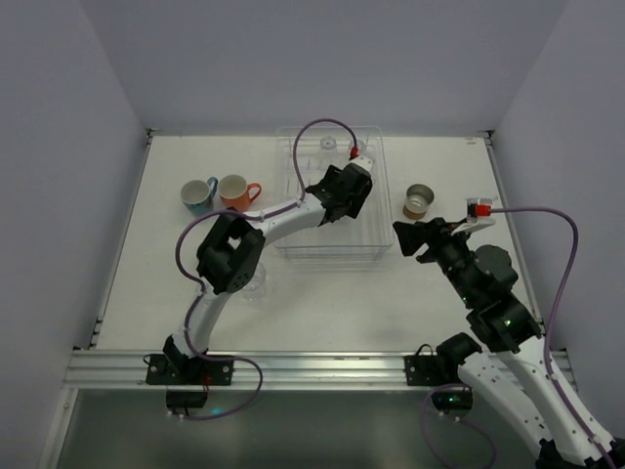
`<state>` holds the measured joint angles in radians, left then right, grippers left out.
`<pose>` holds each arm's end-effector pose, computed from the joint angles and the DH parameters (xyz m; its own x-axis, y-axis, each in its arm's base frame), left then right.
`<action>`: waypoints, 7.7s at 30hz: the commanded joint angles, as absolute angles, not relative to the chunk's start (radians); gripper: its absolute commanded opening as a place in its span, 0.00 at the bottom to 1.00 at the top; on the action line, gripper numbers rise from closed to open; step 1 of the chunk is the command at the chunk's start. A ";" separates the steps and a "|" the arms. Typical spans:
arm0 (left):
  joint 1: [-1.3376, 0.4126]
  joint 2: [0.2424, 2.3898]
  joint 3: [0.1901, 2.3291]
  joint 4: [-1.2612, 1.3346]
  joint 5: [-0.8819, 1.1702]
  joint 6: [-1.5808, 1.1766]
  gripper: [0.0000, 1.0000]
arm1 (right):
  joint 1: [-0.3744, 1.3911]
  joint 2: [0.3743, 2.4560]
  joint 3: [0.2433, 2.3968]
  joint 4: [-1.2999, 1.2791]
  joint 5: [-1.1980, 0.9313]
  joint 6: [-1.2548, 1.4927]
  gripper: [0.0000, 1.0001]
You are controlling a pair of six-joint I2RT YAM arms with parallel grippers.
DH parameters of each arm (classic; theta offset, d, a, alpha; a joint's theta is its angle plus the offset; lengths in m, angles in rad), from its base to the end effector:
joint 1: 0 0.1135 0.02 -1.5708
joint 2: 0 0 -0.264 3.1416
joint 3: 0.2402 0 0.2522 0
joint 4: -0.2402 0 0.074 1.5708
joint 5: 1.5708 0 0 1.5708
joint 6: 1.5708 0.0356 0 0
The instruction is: Unload the cups from the dish rack
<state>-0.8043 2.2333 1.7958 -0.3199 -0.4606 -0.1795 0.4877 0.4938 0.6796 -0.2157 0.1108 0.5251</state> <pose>0.3628 -0.3540 0.1995 -0.5441 0.3345 -0.7695 0.3294 0.9286 0.1707 0.1136 0.0558 0.3396 -0.2074 0.4540 -0.8665 -0.3052 0.8115 0.4982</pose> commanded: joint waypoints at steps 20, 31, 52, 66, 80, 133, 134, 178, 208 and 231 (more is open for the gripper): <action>-0.755 1.835 1.491 -0.074 -0.328 -0.274 0.41 | 0.483 0.581 0.652 -0.063 -0.037 0.643 0.62; -0.684 1.258 0.959 0.371 0.096 -0.676 0.37 | 0.485 0.744 0.624 0.300 -0.244 0.954 0.62; -0.657 1.009 0.624 0.739 0.416 -0.951 0.37 | 0.615 0.844 0.588 0.483 -0.212 1.143 0.59; -0.658 1.038 0.634 0.755 0.400 -0.930 0.37 | 0.689 0.880 0.586 0.583 -0.285 1.100 0.42; -0.658 0.944 0.675 0.520 0.304 -0.789 1.00 | 0.690 0.839 0.598 0.540 -0.146 1.039 0.00; -0.750 0.652 0.721 -0.327 0.017 -0.255 1.00 | 0.009 1.522 1.022 -0.456 0.206 0.437 0.24; -0.747 0.656 0.721 -0.328 0.017 -0.255 1.00 | 0.009 1.517 1.022 -0.456 0.207 0.437 0.27; -0.680 2.391 2.278 -0.250 -0.610 -0.213 0.97 | 0.193 0.437 0.491 -0.117 -0.468 0.681 0.80; -0.560 2.694 2.404 0.155 -0.423 -0.333 0.61 | 0.235 0.445 0.491 -0.232 -0.578 0.621 0.77; -0.575 2.310 1.979 0.416 -0.390 -0.190 0.25 | 0.253 0.488 0.427 -0.114 -0.560 0.680 0.77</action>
